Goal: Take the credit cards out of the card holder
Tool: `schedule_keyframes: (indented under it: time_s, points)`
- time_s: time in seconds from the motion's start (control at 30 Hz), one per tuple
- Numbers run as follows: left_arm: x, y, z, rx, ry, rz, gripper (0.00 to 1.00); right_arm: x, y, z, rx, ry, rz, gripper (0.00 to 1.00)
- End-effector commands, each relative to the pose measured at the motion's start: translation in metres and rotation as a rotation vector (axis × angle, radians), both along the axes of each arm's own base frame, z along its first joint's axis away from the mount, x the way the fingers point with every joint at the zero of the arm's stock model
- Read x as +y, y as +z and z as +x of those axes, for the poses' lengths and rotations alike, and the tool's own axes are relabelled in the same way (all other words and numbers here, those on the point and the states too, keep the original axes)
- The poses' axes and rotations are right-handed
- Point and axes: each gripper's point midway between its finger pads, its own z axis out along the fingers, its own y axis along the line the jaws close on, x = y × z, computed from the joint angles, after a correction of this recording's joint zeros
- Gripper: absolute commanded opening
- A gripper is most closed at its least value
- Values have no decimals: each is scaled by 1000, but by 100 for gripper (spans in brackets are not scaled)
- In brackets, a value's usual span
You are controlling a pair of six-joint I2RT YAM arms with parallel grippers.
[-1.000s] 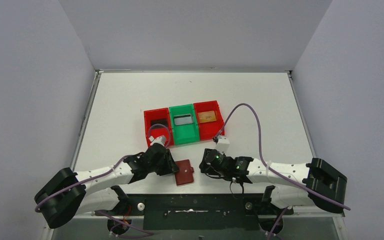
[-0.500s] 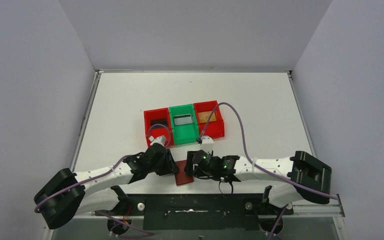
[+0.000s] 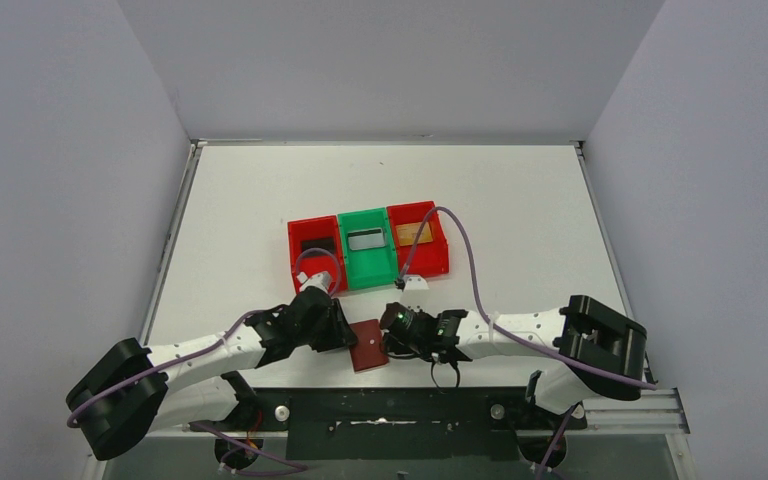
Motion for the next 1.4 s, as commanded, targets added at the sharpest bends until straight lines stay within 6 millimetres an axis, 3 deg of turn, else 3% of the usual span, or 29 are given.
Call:
schedule_keyframes:
  time_s: [0.0,0.1,0.3,0.47,0.63,0.97,1.37]
  points:
    - [0,5,3,-27,-9,10,32,-2,8,10,-30,-55,61,26]
    - [0,4,3,-23,-10,13,32,-1,9,13,-27,-54,87,31]
    - [0,6,3,-24,-14,10,32,11,15,16,-30,1,188,28]
    - [-1,7,3,-25,-18,10,33,17,17,17,-30,37,245,19]
    - [1,9,4,-32,-8,19,33,14,16,19,-34,39,213,0]
    - [7,38,14,-135,56,-48,47,12,49,19,-92,36,315,0]
    - [16,63,26,-223,129,-74,49,10,77,18,-155,37,371,0]
